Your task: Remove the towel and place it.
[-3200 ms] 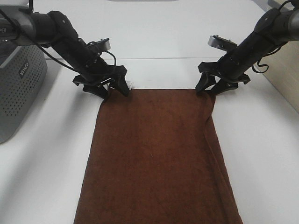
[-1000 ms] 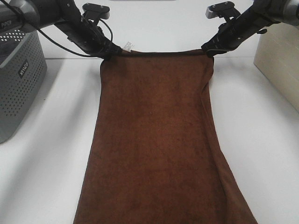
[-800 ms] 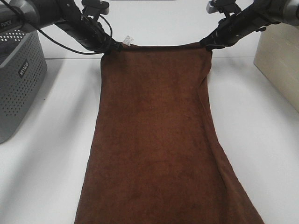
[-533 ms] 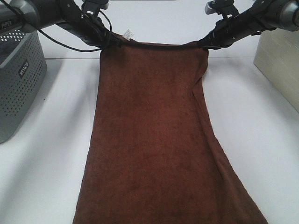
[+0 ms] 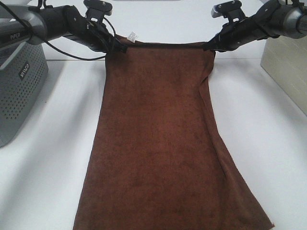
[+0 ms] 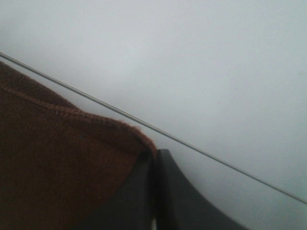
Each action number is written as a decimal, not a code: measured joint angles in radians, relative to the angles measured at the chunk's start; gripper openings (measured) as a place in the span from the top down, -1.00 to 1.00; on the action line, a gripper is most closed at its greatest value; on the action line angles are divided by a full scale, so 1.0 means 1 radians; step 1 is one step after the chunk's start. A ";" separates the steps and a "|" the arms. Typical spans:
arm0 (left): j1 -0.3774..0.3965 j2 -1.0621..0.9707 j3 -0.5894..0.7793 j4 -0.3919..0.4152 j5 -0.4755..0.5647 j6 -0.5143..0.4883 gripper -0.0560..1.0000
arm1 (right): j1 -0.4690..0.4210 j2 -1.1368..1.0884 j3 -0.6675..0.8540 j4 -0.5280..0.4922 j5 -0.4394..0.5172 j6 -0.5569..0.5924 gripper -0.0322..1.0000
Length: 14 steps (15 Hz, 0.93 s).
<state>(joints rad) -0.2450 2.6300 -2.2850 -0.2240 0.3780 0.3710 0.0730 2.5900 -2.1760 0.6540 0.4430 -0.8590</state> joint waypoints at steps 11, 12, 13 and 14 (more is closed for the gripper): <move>-0.001 0.081 0.000 -0.033 -0.117 0.000 0.89 | 0.000 0.098 0.000 0.104 -0.084 -0.032 0.92; -0.002 0.089 0.000 -0.034 -0.128 0.000 0.89 | 0.000 0.098 0.000 0.118 -0.084 -0.039 0.92; -0.003 0.099 0.000 -0.035 -0.138 0.000 0.89 | 0.000 0.098 0.000 0.126 -0.086 -0.047 0.92; -0.003 0.105 0.000 -0.035 -0.143 0.000 0.89 | 0.000 0.098 0.000 0.131 -0.087 -0.048 0.89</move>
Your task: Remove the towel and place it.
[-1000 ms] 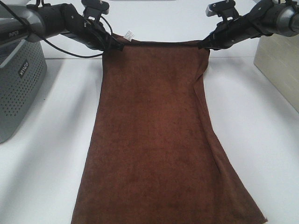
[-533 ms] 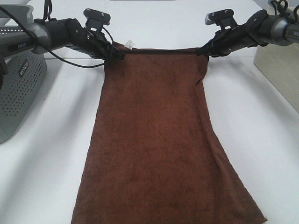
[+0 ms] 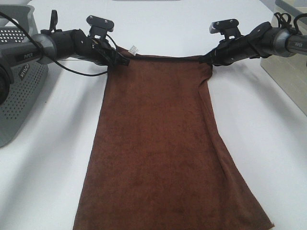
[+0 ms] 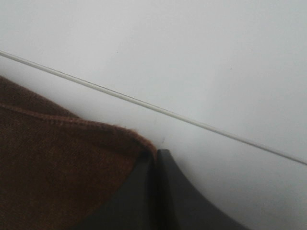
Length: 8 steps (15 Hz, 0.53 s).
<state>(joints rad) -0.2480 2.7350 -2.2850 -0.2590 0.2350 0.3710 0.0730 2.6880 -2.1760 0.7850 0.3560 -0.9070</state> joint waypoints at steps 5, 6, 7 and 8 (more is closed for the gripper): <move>-0.005 0.023 0.000 -0.015 -0.062 0.000 0.74 | 0.000 0.001 0.000 0.020 -0.038 -0.005 0.38; -0.006 0.023 0.000 -0.016 -0.084 0.000 0.64 | 0.000 0.001 0.000 0.028 -0.051 -0.005 0.25; -0.007 0.023 0.000 -0.016 -0.104 0.000 0.54 | 0.000 0.001 0.000 0.036 -0.057 -0.005 0.13; -0.009 0.023 0.000 -0.016 -0.123 0.000 0.43 | 0.000 0.001 0.000 0.044 -0.061 -0.005 0.03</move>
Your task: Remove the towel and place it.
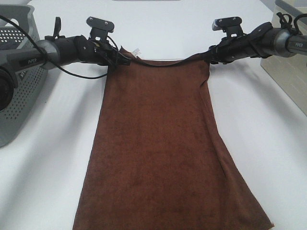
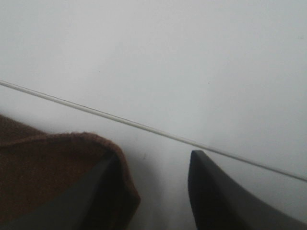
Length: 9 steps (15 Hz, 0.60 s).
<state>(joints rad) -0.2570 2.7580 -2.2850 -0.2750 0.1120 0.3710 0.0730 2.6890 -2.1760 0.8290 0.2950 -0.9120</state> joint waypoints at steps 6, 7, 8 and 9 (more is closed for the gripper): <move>0.002 0.000 0.000 0.000 -0.085 -0.001 0.19 | 0.000 0.000 0.000 0.016 0.069 0.001 -0.04; 0.002 0.000 0.000 -0.002 -0.085 -0.001 0.19 | 0.000 0.000 0.000 0.019 0.050 0.001 -0.05; 0.003 0.000 0.000 -0.004 -0.086 -0.001 0.19 | 0.000 0.000 0.000 0.021 0.011 0.002 -0.05; 0.004 0.000 0.000 -0.009 -0.085 -0.001 0.19 | 0.000 0.000 0.000 0.030 -0.028 0.006 -0.05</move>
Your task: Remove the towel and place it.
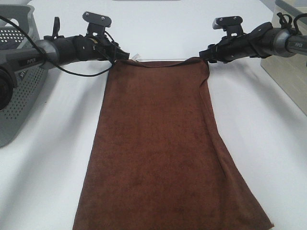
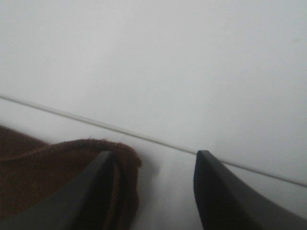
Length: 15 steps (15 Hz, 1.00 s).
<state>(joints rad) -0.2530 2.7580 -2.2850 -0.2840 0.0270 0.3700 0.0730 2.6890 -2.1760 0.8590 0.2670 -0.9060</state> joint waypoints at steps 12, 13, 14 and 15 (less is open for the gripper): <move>0.001 0.000 0.000 -0.001 0.062 0.000 0.19 | -0.003 0.023 0.000 0.019 -0.093 0.001 -0.05; 0.001 0.000 0.000 -0.001 0.064 0.000 0.19 | -0.003 0.025 0.000 0.026 -0.093 0.001 -0.05; 0.001 0.000 0.000 -0.001 0.064 -0.002 0.19 | -0.003 0.025 0.000 0.030 -0.093 0.001 -0.05; 0.001 0.000 0.000 -0.001 0.067 -0.002 0.19 | -0.003 0.025 0.000 0.031 -0.091 0.001 -0.05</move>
<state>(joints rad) -0.2520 2.7580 -2.2850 -0.2850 0.0940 0.3680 0.0700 2.7140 -2.1760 0.8900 0.1760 -0.9050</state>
